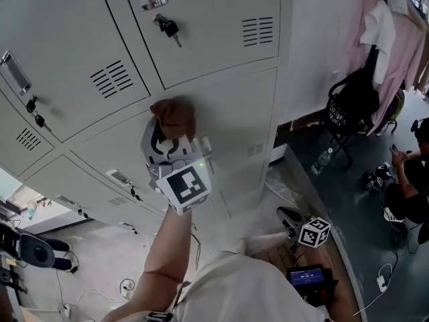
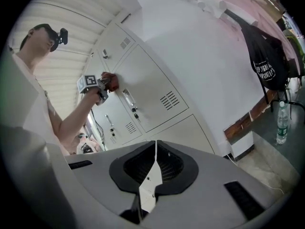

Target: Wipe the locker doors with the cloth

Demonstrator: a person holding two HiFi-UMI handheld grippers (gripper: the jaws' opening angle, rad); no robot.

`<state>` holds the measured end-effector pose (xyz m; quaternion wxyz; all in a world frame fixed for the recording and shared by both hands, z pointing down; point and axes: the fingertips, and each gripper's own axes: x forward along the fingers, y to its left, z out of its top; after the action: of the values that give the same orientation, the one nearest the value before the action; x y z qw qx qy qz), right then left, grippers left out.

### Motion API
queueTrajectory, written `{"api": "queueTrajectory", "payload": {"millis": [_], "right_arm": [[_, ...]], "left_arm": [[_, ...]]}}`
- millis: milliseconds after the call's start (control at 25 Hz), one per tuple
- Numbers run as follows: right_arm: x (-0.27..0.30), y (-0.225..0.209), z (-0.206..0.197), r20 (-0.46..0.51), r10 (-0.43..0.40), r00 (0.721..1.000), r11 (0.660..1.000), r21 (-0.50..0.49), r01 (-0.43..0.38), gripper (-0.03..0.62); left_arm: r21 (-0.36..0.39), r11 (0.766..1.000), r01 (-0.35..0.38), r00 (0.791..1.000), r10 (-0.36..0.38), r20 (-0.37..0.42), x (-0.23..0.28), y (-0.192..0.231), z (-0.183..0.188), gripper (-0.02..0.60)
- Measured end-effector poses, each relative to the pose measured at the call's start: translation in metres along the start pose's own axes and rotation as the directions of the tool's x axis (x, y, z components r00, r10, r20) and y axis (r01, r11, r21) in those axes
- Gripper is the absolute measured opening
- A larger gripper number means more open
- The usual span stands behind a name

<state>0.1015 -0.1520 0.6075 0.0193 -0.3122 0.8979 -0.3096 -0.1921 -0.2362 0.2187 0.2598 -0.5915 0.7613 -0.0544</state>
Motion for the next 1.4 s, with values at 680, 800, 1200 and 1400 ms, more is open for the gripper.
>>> {"api": "queueTrajectory", "payload": {"millis": [680,800,1200,1400], "right_arm": [[-0.054,-0.025,0.006,0.136,-0.165,0.977,0.986,0.048,0.160,0.020],[-0.069,-0.030,0.010,0.172,-0.201,0.964,0.979,0.061,0.193,0.020],[-0.097,-0.025,-0.001,0.230,-0.244,0.942,0.969,0.090,0.229,0.020],[-0.100,-0.014,-0.005,0.210,-0.223,0.952,0.975,0.070,0.213,0.020]], "left_arm": [[0.401,0.874,0.275,0.938,-0.335,0.087,0.056,-0.202,0.070,0.077],[0.439,0.853,0.283,0.928,-0.360,0.101,0.069,-0.224,0.093,0.077],[0.563,0.685,0.463,0.852,-0.519,-0.070,0.042,-0.305,0.031,0.077],[0.448,0.697,0.560,0.802,-0.591,-0.082,0.000,-0.305,0.009,0.077]]}}
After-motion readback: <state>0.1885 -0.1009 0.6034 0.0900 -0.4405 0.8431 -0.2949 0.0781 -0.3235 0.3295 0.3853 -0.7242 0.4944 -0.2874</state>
